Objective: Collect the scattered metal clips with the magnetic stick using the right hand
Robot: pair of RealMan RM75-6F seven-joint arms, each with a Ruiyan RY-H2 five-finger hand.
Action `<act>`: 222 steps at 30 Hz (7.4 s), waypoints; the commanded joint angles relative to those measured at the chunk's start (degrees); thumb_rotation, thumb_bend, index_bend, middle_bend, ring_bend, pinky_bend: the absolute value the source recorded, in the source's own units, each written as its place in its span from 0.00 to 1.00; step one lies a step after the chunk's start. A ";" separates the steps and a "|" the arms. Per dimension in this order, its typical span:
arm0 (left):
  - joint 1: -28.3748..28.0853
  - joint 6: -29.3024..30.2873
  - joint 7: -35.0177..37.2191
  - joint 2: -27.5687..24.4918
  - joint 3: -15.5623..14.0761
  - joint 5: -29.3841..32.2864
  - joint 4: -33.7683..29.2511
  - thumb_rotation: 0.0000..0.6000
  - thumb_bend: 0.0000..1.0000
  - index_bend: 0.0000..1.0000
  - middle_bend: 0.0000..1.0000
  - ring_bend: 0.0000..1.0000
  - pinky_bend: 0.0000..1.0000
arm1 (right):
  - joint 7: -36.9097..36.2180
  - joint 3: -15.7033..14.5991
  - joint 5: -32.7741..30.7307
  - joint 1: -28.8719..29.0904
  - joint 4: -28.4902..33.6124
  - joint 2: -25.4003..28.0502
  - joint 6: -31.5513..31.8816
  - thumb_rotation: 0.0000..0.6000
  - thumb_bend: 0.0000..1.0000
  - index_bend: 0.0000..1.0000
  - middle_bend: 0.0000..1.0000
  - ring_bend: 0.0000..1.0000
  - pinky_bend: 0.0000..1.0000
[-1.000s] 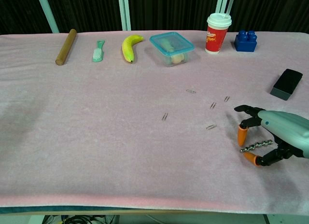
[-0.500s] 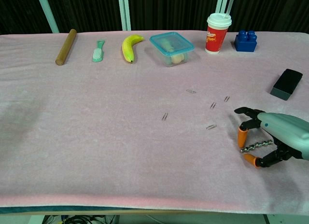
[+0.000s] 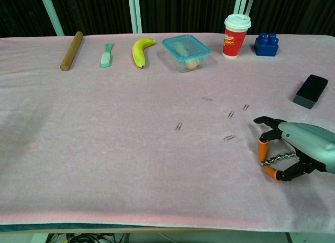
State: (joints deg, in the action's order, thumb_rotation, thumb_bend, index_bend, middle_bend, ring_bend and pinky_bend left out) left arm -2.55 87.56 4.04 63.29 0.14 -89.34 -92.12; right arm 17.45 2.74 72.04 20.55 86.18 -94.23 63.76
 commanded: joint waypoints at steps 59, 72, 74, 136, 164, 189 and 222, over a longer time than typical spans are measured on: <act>0.04 -0.01 0.21 -0.01 0.06 0.14 -0.10 1.00 0.42 0.07 0.07 0.00 0.00 | -10.92 12.02 -9.17 6.77 16.96 10.14 -7.35 1.00 0.35 0.59 0.00 0.00 0.17; -0.05 -0.21 0.37 -0.08 0.09 0.24 -0.15 1.00 0.42 0.07 0.07 0.00 0.00 | -29.98 20.68 -15.29 12.05 12.13 5.62 -16.25 1.00 0.36 0.60 0.00 0.00 0.17; -0.04 -0.18 0.40 -0.09 0.10 0.24 -0.16 1.00 0.42 0.07 0.07 0.00 0.00 | -31.43 21.12 -15.90 12.72 11.17 4.92 -17.20 1.00 0.36 0.60 0.00 0.00 0.17; 0.08 0.05 -0.77 0.36 0.43 0.82 -0.19 1.00 0.42 0.07 0.07 0.00 0.00 | -62.22 10.65 5.18 9.21 -14.33 -9.30 -7.58 1.00 0.39 0.65 0.00 0.00 0.17; 0.06 -0.01 -1.06 0.39 0.48 0.86 -0.18 1.00 0.42 0.07 0.07 0.00 0.00 | -64.61 9.17 6.10 9.26 -18.98 -11.09 -6.86 1.00 0.39 0.65 0.00 0.00 0.17; 0.10 0.10 -1.17 0.43 0.46 0.74 -0.23 1.00 0.42 0.07 0.08 0.00 0.00 | -61.37 11.79 5.37 11.31 -16.04 -9.95 -6.71 1.00 0.39 0.66 0.00 0.00 0.17; -0.02 -0.49 1.17 -0.05 0.42 1.04 0.17 1.00 0.42 0.07 0.08 0.00 0.00 | -47.06 20.24 -7.69 22.09 -23.70 -24.05 -14.30 1.00 0.39 0.66 0.00 0.00 0.17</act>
State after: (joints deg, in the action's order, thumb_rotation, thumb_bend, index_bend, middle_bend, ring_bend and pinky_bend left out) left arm -2.57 87.08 5.20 63.24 0.56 -88.29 -91.95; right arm -29.06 23.04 64.07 42.28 63.39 -117.68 49.86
